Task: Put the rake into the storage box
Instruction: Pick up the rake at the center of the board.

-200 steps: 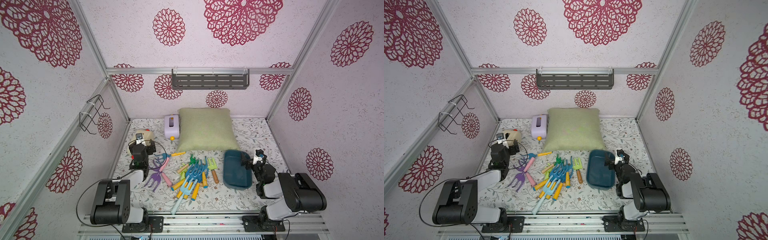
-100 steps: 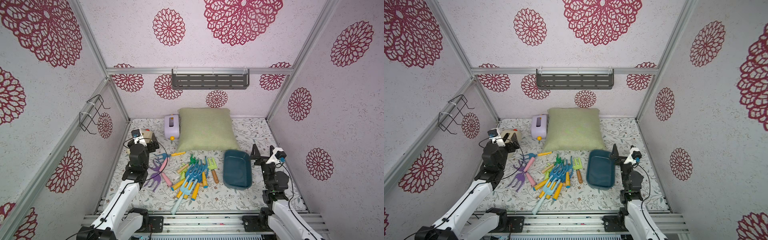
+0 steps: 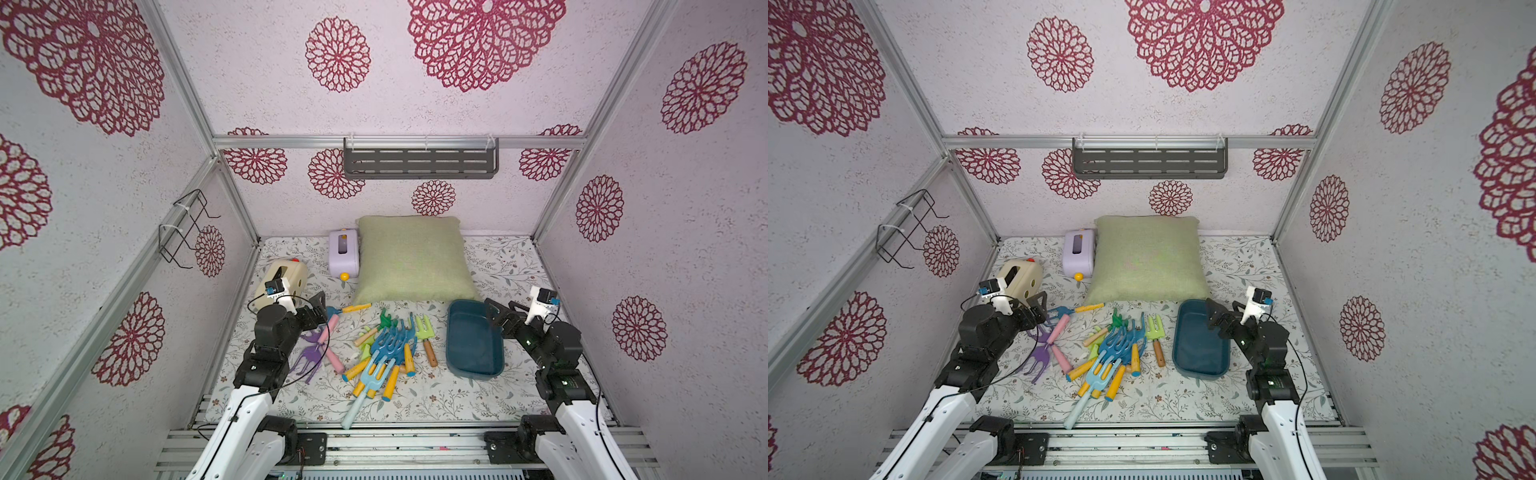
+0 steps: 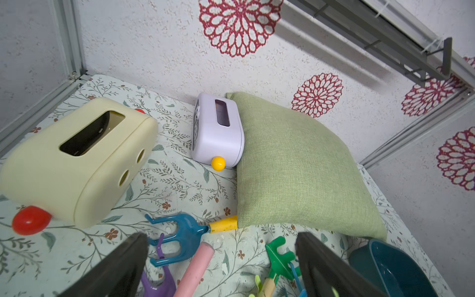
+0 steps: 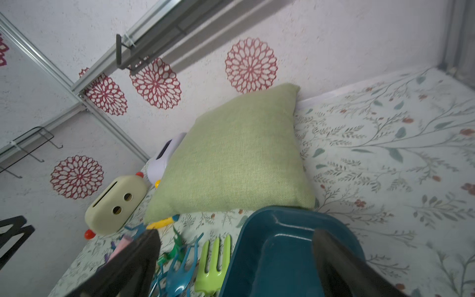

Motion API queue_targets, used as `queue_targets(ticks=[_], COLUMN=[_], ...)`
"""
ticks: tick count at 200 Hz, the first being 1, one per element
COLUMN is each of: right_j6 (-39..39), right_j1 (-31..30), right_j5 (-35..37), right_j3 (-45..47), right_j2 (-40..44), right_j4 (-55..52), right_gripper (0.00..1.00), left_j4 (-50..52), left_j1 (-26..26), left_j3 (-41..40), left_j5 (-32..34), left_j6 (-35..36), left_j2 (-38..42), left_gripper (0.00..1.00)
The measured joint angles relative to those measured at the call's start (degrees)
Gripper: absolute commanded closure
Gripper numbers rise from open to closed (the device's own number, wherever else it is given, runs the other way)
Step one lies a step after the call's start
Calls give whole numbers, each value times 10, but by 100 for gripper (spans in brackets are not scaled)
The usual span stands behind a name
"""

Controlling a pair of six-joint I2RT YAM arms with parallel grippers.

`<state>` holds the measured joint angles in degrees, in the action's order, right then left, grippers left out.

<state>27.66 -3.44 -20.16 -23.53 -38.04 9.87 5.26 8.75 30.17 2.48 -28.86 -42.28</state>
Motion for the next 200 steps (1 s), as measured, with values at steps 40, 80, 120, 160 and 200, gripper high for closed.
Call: queue_targets(ticks=[40,80,120,160,200], right_j6=[4,-7,-15,-17,-17], right_j1=[-80,-214,-311,-367,-396], right_j5=[-26,12,86,148,185], right_j3=[-72,-141,-209,-265,-293], right_j2=[-86,-182,-280,-371,-453], right_j4=[-64,-140,-218,-283,-325], right_gripper=[13,25,38,43,45], left_j4=[-12,-23,-30,-30,-30], left_j1=[0,-1,-1,-1,-1], left_j3=[-65,-84,-86,-86,-86], left_j5=[35,56,63,70,73], left_j6=[-59,-89,-101,-104,-104], left_j2=[68,75,72,62,62], left_gripper=[3,3,3,3,3])
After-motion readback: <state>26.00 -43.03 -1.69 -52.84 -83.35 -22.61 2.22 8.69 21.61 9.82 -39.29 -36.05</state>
